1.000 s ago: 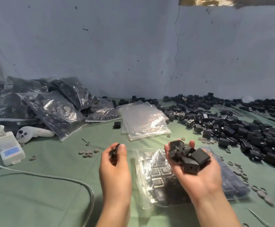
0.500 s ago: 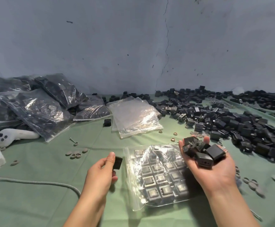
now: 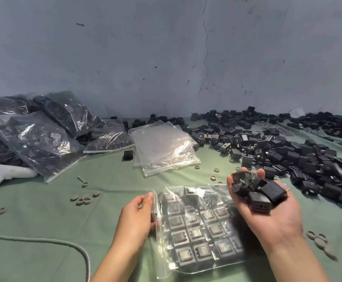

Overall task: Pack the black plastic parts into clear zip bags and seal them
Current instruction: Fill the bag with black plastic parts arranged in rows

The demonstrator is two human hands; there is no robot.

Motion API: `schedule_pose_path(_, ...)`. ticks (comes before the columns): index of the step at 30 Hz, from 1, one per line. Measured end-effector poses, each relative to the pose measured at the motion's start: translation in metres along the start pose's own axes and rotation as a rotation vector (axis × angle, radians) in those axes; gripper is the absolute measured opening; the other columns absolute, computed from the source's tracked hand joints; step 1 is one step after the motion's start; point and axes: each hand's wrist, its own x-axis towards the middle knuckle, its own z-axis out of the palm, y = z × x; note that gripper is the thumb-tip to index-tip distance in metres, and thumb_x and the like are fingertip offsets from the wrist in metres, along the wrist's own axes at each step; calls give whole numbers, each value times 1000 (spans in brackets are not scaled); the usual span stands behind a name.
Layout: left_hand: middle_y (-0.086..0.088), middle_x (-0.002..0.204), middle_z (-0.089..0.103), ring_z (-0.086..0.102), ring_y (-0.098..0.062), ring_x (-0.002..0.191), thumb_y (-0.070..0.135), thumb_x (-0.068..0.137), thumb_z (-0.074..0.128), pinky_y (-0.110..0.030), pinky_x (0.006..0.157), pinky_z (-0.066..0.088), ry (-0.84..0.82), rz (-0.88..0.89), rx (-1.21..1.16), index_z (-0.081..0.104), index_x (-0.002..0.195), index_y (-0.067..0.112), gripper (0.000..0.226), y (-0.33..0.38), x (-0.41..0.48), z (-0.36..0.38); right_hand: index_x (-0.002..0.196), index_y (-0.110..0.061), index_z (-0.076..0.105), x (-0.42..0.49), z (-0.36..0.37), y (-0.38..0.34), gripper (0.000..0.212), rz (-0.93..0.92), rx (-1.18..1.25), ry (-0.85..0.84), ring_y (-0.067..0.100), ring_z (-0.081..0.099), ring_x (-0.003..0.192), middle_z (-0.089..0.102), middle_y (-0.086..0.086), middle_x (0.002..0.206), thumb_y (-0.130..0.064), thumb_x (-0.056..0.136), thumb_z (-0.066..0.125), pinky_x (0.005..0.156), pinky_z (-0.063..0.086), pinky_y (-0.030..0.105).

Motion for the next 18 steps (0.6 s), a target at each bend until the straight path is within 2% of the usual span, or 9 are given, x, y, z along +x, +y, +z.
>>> schedule_pose_path(2, -9, 80, 70, 66, -27, 74, 23, 100, 54, -21, 52, 55, -56, -73, -128, 69, 97, 10, 20, 5, 1, 4, 103, -19, 64, 3, 0, -3, 24, 1, -5, -2, 36, 73, 91, 66, 22, 122, -30, 102, 43, 85, 54, 56)
schedule_pose_path(5, -13, 94, 76, 73, -20, 76, 17, 100, 53, -22, 59, 59, -179, -144, -248, 72, 103, 3, 23, 12, -1, 3, 101, -19, 65, 10, 1, -6, 25, -10, -26, 20, 34, 73, 90, 66, 22, 122, -30, 103, 42, 85, 54, 56)
schedule_pose_path(8, -18, 101, 75, 72, -28, 91, 7, 91, 64, -33, 79, 61, -294, -144, -210, 75, 106, 7, 19, 13, -1, -1, 103, -20, 64, 17, 1, -12, 26, -21, -18, 28, 33, 72, 94, 67, 20, 120, -30, 103, 41, 85, 54, 55)
schedule_pose_path(9, -18, 99, 75, 72, -29, 91, 7, 86, 68, -33, 80, 59, -285, -128, -183, 76, 105, 8, 20, 13, 0, -2, 105, -20, 64, 19, 1, -13, 25, -21, -15, 27, 33, 71, 97, 67, 19, 120, -31, 103, 41, 85, 54, 55)
schedule_pose_path(12, -13, 90, 77, 73, -24, 81, 27, 77, 75, -27, 71, 59, -179, -71, -60, 76, 99, 11, 27, 10, 1, 1, 111, -22, 63, 25, 4, -16, 24, -12, -8, 20, 36, 69, 100, 68, 20, 119, -31, 102, 42, 83, 55, 55)
schedule_pose_path(13, -12, 88, 77, 73, -23, 79, 26, 79, 75, -27, 69, 59, -147, -70, -44, 76, 99, 12, 25, 9, 0, 3, 113, -22, 63, 27, 5, -16, 24, -9, -7, 19, 37, 70, 98, 68, 20, 118, -31, 101, 43, 82, 55, 55)
schedule_pose_path(16, -11, 81, 76, 72, -18, 67, 9, 84, 73, -25, 59, 57, -65, -94, -80, 75, 99, 8, 14, 7, 0, 7, 111, -23, 63, 30, 9, -15, 24, 3, -12, 20, 35, 69, 102, 69, 17, 119, -32, 100, 43, 84, 55, 55)
schedule_pose_path(18, -17, 79, 75, 72, -20, 63, 5, 87, 70, -22, 52, 56, -47, -145, -184, 71, 97, 1, 11, 10, 1, 8, 109, -23, 62, 31, 10, -13, 24, 10, -7, 13, 33, 70, 101, 70, 14, 115, -33, 100, 43, 85, 54, 55)
